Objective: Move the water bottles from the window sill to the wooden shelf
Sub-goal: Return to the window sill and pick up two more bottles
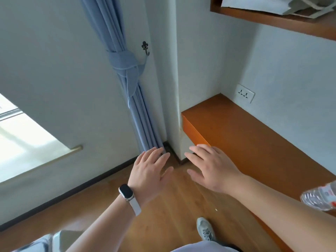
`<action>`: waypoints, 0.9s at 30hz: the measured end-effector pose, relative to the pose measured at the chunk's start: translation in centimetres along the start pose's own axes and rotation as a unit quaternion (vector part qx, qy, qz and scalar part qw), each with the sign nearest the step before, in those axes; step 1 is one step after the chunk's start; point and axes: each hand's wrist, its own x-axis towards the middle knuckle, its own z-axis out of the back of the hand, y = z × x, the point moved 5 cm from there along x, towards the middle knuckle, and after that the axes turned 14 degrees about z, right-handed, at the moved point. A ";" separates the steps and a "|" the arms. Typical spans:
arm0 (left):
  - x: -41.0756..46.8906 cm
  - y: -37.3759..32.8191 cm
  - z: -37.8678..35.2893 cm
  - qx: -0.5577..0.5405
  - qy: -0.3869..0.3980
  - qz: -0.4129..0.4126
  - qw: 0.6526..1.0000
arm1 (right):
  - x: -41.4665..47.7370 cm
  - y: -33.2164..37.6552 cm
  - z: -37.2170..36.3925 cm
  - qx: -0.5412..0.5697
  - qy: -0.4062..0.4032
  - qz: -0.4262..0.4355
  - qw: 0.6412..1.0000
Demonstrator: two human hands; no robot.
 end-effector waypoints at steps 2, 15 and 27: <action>1.0 0.5 0.2 0.009 -0.019 0.013 1.000 | 1.6 -1.2 -0.1 0.014 -0.004 0.019 1.000; 3.0 4.8 3.0 0.111 -0.068 0.171 0.977 | 13.4 -4.8 -1.0 0.082 -0.024 0.205 0.975; -4.5 18.8 7.6 0.088 -0.128 0.347 0.925 | 28.1 8.5 -3.8 0.094 -0.055 0.359 0.927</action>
